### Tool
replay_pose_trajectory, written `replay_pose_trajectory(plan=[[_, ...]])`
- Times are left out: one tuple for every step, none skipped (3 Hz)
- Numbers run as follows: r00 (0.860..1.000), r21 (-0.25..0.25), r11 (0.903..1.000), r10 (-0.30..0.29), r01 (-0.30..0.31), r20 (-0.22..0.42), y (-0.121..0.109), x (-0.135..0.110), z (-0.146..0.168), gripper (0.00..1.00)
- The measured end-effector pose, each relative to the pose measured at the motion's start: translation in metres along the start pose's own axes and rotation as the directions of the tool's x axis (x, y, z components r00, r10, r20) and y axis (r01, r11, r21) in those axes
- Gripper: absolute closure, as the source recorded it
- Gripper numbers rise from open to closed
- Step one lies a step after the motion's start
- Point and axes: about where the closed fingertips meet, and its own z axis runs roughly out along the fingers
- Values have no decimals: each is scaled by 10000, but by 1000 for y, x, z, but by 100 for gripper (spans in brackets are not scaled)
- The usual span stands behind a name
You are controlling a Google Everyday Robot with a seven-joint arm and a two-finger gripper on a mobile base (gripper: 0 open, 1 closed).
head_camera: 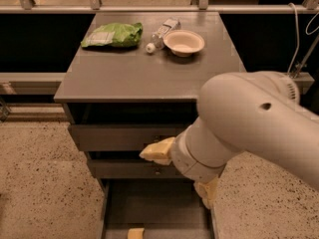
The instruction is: Pick sponge from bottom drawer and place on counter
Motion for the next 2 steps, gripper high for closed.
replay_pose_trajectory(plan=[[9961, 98, 9961, -872, 873, -97, -2, 0, 3, 0], [9891, 23, 9891, -1472, 1472, -49, -17, -2, 24, 0]])
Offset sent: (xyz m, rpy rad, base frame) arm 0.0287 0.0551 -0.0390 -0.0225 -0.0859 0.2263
